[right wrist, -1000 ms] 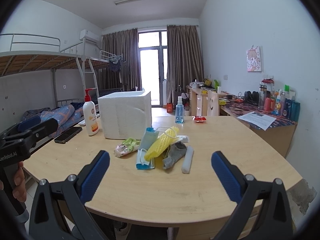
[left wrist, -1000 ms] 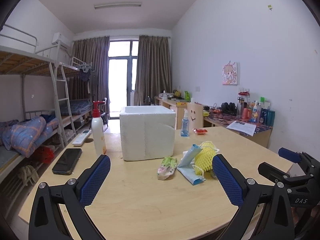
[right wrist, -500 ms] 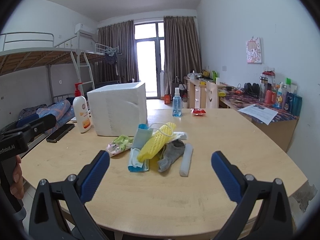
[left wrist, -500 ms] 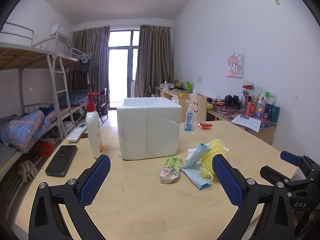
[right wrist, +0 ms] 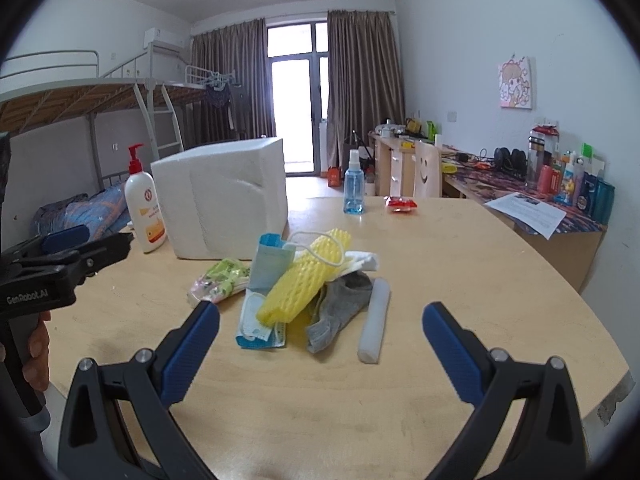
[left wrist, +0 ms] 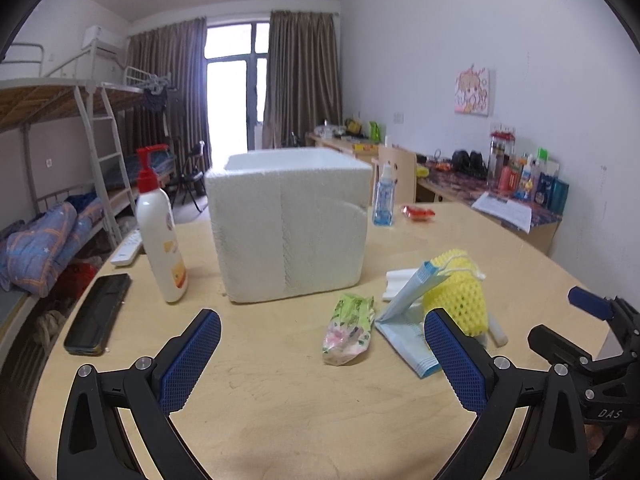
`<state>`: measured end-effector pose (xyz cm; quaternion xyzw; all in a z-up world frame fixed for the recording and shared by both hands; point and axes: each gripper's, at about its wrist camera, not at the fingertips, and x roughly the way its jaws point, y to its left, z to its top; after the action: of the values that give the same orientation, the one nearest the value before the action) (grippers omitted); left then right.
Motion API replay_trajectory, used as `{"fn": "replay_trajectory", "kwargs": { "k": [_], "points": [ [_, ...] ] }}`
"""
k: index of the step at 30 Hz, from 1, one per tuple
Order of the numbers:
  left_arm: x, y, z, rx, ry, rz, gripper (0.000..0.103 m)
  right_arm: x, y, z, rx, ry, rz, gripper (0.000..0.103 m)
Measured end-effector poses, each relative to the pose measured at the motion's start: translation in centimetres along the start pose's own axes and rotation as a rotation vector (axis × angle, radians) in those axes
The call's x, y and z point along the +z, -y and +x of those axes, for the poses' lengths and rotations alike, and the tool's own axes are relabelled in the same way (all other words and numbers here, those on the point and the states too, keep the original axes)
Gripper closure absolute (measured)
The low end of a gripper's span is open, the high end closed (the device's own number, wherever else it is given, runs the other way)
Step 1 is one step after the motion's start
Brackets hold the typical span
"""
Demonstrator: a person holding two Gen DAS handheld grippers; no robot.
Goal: Organize soft objects
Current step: 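Reach the left tool to the wet-wipe pack while the right tool approaches the yellow net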
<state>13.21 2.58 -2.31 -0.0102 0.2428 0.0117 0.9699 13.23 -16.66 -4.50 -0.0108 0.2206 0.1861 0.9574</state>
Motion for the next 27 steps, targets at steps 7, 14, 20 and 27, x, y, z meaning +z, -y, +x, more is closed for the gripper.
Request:
{"fn": "replay_trajectory", "kwargs": {
  "k": [7,14,20,27],
  "points": [
    [0.2,0.4,4.0,-0.006,-0.098,0.041,0.001,0.2,0.7,2.2,0.001,-0.051,0.005,0.0],
    [0.1,0.4,7.4,-0.052,-0.193,0.049,0.001,0.5,1.1,3.4,0.017,-0.079,0.003,0.0],
    [0.4,0.8,10.2,-0.085,-0.256,0.062,0.002,0.8,0.9,4.2,0.039,-0.095,-0.007,0.0],
    [0.0,0.6,12.0,-0.155,-0.31,0.06,0.016,1.2,0.9,5.0,0.054,-0.108,-0.016,0.0]
  ]
}}
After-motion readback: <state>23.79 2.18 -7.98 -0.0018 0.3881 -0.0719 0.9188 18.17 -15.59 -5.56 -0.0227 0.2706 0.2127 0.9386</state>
